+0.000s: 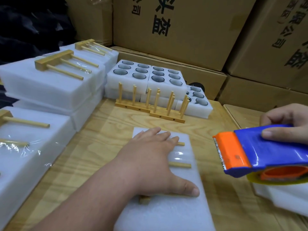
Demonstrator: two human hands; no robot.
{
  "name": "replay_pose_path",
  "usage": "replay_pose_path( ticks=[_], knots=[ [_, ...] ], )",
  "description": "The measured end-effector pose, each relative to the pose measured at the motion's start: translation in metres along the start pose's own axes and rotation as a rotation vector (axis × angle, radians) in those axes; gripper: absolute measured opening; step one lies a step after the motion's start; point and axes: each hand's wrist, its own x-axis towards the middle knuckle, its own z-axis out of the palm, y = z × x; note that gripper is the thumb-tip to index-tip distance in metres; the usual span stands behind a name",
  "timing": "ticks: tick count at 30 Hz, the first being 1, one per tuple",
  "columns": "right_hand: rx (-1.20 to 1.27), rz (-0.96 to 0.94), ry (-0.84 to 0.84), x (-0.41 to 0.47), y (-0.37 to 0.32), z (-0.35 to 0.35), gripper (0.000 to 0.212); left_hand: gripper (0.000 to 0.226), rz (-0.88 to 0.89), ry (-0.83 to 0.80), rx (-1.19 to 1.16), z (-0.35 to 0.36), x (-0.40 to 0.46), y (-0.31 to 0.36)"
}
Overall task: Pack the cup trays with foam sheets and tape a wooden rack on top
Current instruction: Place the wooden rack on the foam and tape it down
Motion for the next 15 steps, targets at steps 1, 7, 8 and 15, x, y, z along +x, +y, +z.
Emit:
replay_pose_path(
  ticks=[1,7,8,15],
  knots=[
    [-0.009,0.01,-0.007,-0.001,0.0,0.0,0.063,0.132,0.003,-0.004,0.006,0.0,0.0,0.0],
    [-0.123,0.077,-0.041,0.0,-0.023,0.013,0.061,0.128,-0.004,-0.055,0.146,-0.005,-0.004,0.005],
    [-0.134,0.089,-0.054,0.001,-0.027,0.016,0.063,0.129,-0.007,-0.055,0.186,-0.005,-0.004,0.008],
    [-0.201,0.084,-0.106,0.003,-0.04,0.03,0.066,0.116,0.112,-0.027,0.177,0.012,0.002,0.049]
  ],
)
